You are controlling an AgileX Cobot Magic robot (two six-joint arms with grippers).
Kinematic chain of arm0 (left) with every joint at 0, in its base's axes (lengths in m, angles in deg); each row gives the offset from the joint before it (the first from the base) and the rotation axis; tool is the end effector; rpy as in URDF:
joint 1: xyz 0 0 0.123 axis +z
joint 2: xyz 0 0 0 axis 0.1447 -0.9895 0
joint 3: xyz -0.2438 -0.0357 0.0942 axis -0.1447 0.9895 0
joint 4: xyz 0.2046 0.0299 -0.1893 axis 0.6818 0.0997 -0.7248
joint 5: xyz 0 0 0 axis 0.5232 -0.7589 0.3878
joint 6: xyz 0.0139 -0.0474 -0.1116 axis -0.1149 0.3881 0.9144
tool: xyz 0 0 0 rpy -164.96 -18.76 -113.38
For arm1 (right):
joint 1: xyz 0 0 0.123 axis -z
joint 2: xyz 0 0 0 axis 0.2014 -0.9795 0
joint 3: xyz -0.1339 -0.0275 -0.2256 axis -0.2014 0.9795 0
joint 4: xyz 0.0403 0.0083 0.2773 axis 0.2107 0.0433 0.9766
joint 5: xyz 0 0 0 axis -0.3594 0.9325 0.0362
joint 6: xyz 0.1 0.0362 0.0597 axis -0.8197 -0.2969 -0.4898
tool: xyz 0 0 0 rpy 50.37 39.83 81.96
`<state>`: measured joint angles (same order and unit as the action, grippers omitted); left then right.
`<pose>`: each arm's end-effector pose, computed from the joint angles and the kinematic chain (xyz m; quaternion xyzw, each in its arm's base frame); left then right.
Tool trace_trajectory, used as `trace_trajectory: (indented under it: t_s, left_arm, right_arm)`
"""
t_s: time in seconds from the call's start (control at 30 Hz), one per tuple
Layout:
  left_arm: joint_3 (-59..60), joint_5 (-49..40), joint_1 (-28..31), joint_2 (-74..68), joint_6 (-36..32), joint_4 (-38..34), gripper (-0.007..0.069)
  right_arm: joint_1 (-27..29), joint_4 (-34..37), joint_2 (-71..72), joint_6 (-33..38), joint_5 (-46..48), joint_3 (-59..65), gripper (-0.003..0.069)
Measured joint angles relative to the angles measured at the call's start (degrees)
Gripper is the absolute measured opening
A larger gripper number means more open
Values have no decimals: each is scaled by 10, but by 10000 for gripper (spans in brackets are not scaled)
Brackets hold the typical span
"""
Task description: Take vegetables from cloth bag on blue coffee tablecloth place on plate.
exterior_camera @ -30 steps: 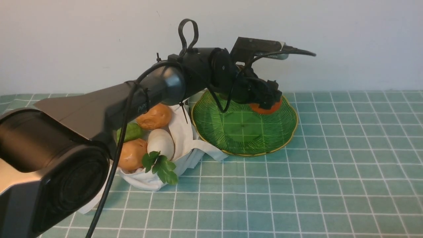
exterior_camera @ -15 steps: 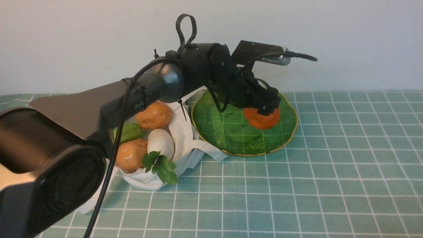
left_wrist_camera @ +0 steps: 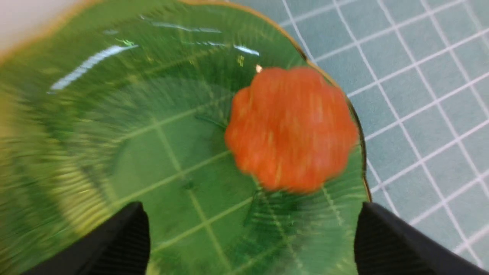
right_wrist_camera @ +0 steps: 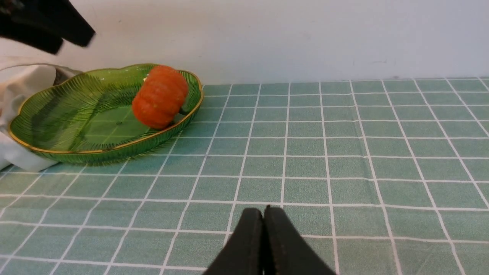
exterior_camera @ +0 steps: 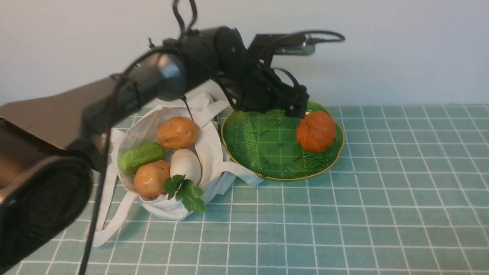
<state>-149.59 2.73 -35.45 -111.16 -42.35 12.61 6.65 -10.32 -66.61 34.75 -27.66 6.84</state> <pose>0.4618 -0.2709 0.2103 0.1830 0.9108 -0.2231 0.2952 0.1326 0.0111 0.1635 0.0014 0.8018 0.0502 0.5955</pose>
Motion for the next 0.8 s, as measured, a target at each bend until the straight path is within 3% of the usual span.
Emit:
trace_trajectory:
  t_s: [0.1, 0.2, 0.33, 0.57, 0.8]
  left_arm:
    - [0, -46, 17, 37, 2, 13, 561]
    - [0, -142, 39, 105, 2, 51, 299]
    - [0, -251, 50, 186, -6, 115, 41]
    - [26, -285, 51, 300, -10, 192, -5]
    - [212, -292, 51, 506, 9, 192, -5]
  right_arm:
    - [0, 0, 0, 0, 0, 0, -15]
    - [0, 0, 0, 0, 0, 0, -15]
    - [0, 0, 0, 0, 0, 0, -15]
    - [0, 0, 0, 0, 0, 0, -15]
    - [0, 0, 0, 0, 0, 0, -15]
